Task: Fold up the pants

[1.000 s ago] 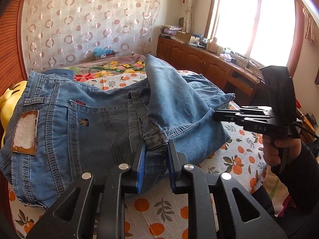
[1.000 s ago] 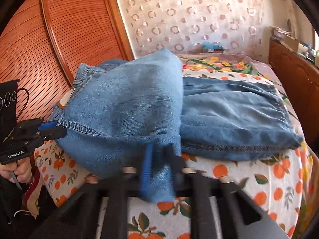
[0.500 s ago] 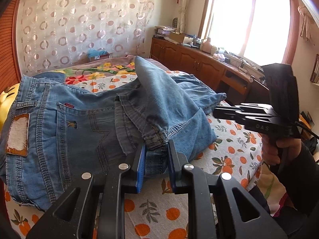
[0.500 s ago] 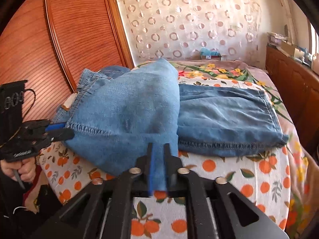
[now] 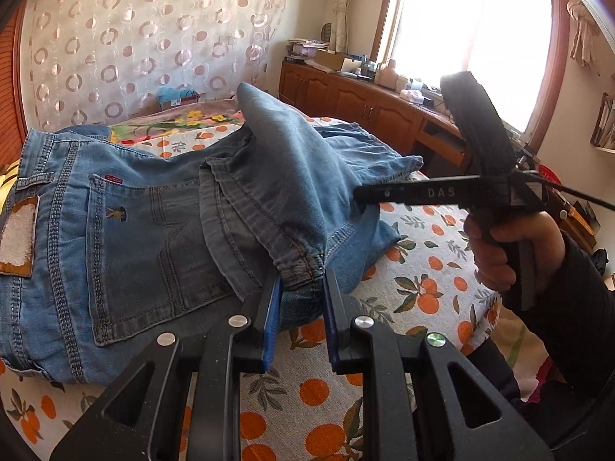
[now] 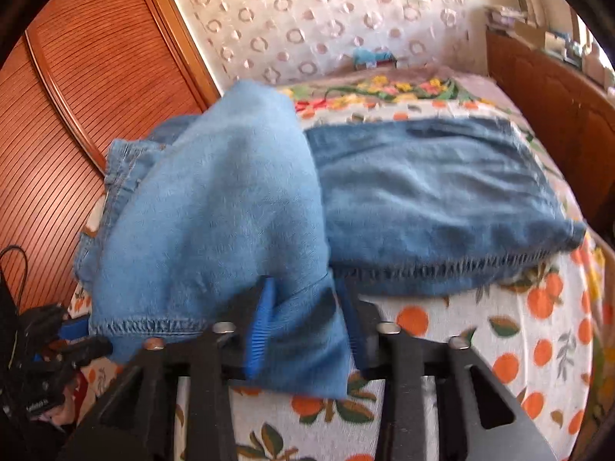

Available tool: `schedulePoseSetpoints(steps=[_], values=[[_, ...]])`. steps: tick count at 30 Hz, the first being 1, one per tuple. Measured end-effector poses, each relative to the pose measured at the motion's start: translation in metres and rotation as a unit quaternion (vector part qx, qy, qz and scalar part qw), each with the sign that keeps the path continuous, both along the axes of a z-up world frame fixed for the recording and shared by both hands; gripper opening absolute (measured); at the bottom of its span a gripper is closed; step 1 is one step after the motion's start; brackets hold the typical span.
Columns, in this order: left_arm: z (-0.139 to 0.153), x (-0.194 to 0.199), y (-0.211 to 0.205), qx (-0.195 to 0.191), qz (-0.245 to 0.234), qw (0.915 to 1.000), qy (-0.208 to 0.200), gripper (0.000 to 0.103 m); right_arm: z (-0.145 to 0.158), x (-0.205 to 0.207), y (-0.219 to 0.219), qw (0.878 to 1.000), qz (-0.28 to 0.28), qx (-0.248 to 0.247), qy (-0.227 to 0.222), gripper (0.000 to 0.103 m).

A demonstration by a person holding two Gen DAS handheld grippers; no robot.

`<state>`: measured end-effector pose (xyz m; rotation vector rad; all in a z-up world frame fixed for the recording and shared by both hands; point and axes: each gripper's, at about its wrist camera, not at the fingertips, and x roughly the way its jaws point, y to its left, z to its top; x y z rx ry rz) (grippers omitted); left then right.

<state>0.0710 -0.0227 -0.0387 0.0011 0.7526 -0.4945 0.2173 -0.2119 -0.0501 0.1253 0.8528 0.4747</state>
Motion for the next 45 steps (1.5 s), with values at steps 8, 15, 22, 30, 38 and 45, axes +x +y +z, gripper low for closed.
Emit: schedulePoseSetpoints(steps=[8,15,22,30,38,45], values=[[-0.001,-0.001,-0.006,-0.003,-0.008,1.0,0.001,0.021,0.002,-0.029,-0.002,1.0,0.006,-0.019,-0.02,0.002],[0.001,-0.007,-0.011,-0.007,-0.019,0.9998,0.0,0.022,-0.001,-0.046,-0.016,1.0,-0.01,-0.002,-0.023,0.002],[0.017,-0.005,0.006,-0.036,-0.008,0.9993,-0.01,0.042,-0.002,-0.04,-0.013,1.0,-0.014,-0.008,-0.019,0.004],[0.029,0.056,0.014,-0.008,0.029,0.9994,-0.016,0.046,0.002,-0.054,-0.02,0.999,-0.023,-0.016,-0.041,0.017],[0.005,0.131,0.002,0.029,0.028,0.9988,0.028,0.038,0.01,-0.069,-0.03,0.997,-0.022,-0.009,-0.072,0.033],[-0.017,0.16,-0.017,0.07,0.029,0.9953,0.06,0.026,0.015,-0.081,-0.011,0.996,0.014,0.003,-0.083,0.038]])
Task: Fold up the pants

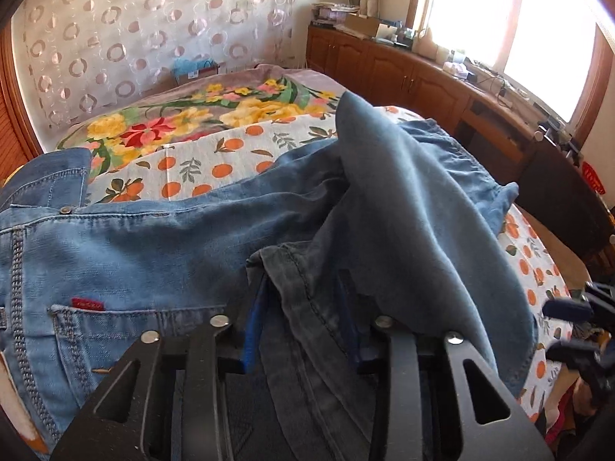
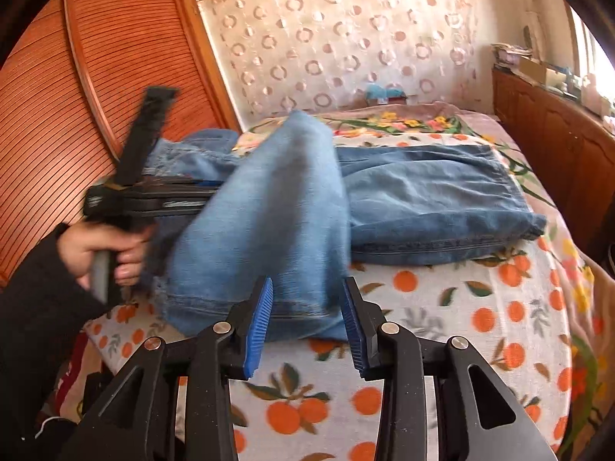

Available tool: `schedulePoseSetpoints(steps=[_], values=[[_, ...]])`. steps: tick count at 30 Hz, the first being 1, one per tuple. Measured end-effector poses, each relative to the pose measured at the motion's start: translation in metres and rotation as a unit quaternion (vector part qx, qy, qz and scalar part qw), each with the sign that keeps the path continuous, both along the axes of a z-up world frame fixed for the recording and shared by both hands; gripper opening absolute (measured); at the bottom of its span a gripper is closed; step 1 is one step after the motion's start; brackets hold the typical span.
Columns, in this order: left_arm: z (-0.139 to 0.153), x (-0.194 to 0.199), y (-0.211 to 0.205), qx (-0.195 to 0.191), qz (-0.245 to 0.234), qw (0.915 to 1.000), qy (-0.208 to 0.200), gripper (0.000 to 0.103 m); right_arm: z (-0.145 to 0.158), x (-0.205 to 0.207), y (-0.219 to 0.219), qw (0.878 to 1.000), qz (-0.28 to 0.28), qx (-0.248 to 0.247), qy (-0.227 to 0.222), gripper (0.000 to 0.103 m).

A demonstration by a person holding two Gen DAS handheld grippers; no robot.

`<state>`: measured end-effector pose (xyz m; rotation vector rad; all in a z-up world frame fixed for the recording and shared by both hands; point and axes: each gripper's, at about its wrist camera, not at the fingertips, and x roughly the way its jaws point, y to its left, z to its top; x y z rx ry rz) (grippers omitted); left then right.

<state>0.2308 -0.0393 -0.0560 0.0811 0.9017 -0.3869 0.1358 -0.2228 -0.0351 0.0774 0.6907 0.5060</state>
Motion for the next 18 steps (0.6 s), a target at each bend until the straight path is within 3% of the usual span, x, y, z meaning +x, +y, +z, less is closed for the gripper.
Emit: schedulePoseSetpoints(steps=[3,12,18], values=[[0.002,0.0,0.0,-0.005,-0.005,1.0,-0.003,0.017,-0.002,-0.006,0.015,1.0,0.027,0.009,0.0,0.042],[0.003,0.004,0.0,0.003,-0.01,0.9999,-0.004,0.014,-0.015,-0.011,0.061,0.996,0.088,-0.007,-0.01,0.054],[0.004,0.004,0.004,-0.013,-0.011,0.9998,-0.004,0.005,-0.044,0.011,0.089,0.993,0.083,-0.087,-0.006,0.059]])
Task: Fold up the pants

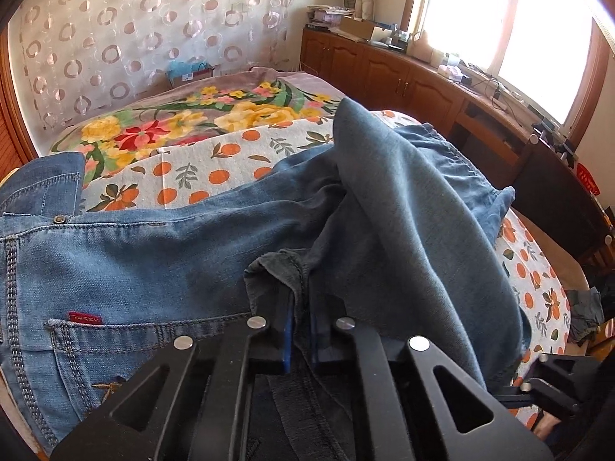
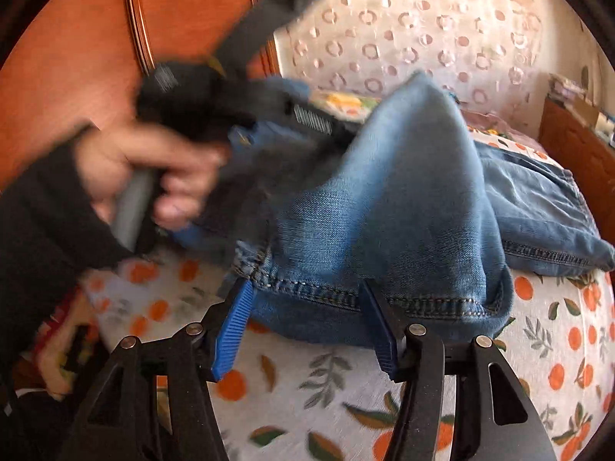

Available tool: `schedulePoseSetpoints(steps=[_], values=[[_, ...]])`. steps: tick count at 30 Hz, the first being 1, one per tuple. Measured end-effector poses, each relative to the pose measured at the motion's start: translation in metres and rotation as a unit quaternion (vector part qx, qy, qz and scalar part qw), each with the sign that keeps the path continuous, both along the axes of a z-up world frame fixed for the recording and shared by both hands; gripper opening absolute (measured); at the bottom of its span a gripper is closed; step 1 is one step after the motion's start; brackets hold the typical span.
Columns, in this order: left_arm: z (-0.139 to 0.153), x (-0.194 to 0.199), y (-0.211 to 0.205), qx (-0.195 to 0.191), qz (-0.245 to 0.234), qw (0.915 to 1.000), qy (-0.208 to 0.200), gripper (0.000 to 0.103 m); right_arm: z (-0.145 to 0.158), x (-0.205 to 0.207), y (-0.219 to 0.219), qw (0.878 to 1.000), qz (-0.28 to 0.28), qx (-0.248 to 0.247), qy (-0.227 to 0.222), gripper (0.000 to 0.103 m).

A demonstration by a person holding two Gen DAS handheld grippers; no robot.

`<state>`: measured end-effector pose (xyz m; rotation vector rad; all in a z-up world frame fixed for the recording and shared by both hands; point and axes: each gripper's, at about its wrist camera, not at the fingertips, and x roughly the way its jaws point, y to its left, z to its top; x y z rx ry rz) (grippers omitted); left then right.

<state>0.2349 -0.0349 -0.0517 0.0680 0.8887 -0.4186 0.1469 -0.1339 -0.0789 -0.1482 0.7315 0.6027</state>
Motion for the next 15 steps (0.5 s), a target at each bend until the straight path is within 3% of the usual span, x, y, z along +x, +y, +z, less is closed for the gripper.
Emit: schedulePoseSetpoints(steps=[2,3,4,10,15], values=[[0.007,-0.005,0.001,-0.005,0.0,1.0,-0.008,0.004,-0.004,0.004,0.001,1.0,-0.005,-0.005,-0.003,0.047],[0.012,-0.008,0.003,-0.008,0.0,0.9999,-0.015,0.004,-0.003,0.007,-0.002,1.0,-0.017,-0.007,-0.006,0.024],[0.02,-0.012,0.005,-0.014,-0.001,0.9996,-0.023,0.004,-0.001,0.008,-0.005,1.0,-0.02,0.001,0.001,0.014],[0.085,-0.03,0.025,-0.039,0.013,0.9947,-0.095,0.004,0.042,-0.001,-0.033,0.996,-0.004,0.081,-0.022,0.009],[0.141,-0.025,0.06,-0.042,0.046,0.988,-0.141,0.004,0.091,0.003,-0.022,0.992,0.039,0.112,-0.055,0.009]])
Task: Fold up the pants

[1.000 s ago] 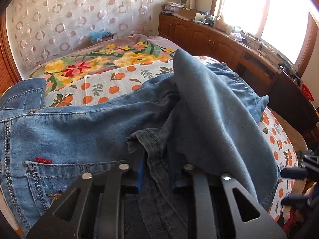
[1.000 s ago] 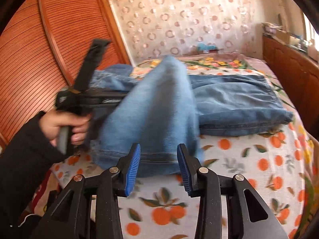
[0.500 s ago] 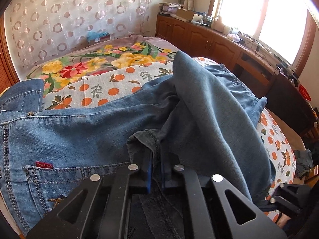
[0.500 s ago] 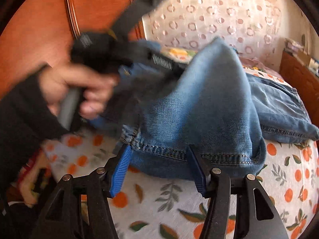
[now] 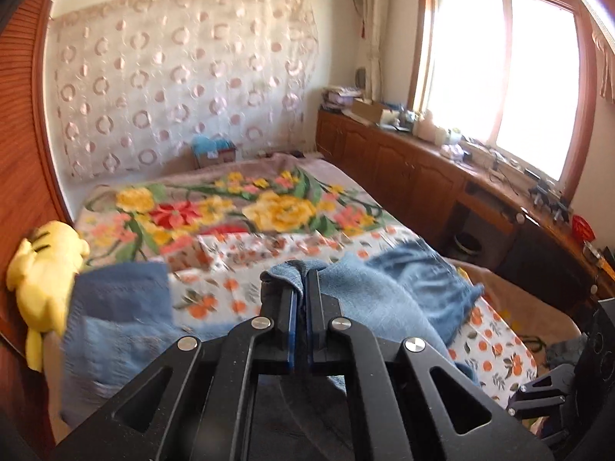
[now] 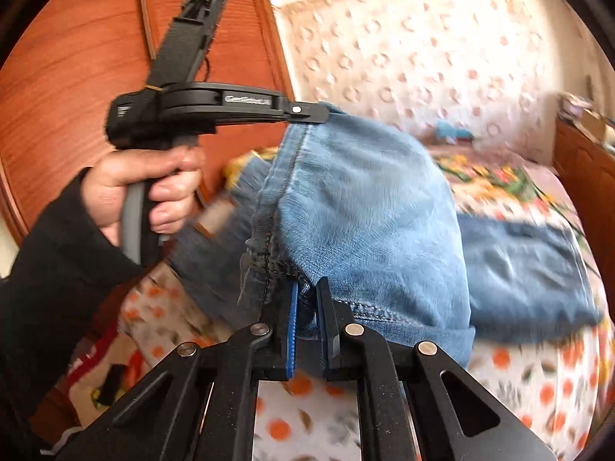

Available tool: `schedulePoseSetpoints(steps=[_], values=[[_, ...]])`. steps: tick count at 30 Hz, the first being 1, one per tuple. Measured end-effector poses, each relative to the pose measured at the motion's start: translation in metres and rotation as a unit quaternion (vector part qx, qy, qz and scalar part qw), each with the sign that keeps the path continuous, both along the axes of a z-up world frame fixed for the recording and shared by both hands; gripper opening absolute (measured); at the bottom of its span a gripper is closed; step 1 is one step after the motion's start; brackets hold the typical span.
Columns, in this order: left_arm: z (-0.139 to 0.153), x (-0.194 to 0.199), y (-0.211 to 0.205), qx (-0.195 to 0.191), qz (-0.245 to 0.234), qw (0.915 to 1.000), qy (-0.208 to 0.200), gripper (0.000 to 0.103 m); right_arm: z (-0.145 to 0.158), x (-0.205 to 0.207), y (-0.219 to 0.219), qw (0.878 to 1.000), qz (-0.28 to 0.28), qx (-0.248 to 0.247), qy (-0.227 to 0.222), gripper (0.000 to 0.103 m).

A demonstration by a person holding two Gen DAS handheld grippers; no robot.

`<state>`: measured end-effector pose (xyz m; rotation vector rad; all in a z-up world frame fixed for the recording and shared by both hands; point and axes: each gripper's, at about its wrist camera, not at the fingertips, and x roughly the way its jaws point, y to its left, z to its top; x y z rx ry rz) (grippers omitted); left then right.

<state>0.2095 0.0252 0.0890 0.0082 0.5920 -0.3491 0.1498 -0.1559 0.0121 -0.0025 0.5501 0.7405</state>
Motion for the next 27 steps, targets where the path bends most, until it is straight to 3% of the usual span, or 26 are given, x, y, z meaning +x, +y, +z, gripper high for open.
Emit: schedulePoseSetpoints(steps=[4,10,12,15,19,22,27], values=[[0.032,0.008,0.039,0.015,0.035,0.9992,-0.012,0.004,0.027,0.009,0.034,0.999,0.047,0.019,-0.013,0.008],[0.042,0.0,0.099,0.037,0.08,0.996,-0.013,0.004,0.037,0.031,0.088,0.994,0.101,0.044,0.003,0.009],[0.029,0.0,0.118,0.049,0.097,0.9941,0.001,0.004,0.032,0.04,0.107,0.993,0.109,0.041,0.014,0.009],[-0.004,0.003,0.133,0.061,0.113,0.9912,0.03,0.004,0.023,0.053,0.121,0.993,0.111,0.03,0.033,0.023],[-0.048,0.001,0.141,0.067,0.116,0.9883,0.073,0.005,0.022,0.053,0.109,0.994,0.104,0.02,0.028,0.042],[-0.071,-0.008,0.144,0.073,0.118,0.9864,0.088,0.021,0.036,0.042,0.088,0.996,0.083,0.015,0.003,0.048],[-0.085,-0.035,0.14,0.069,0.102,0.9887,0.085,0.045,0.03,0.047,0.046,1.0,0.02,-0.012,-0.005,0.048]])
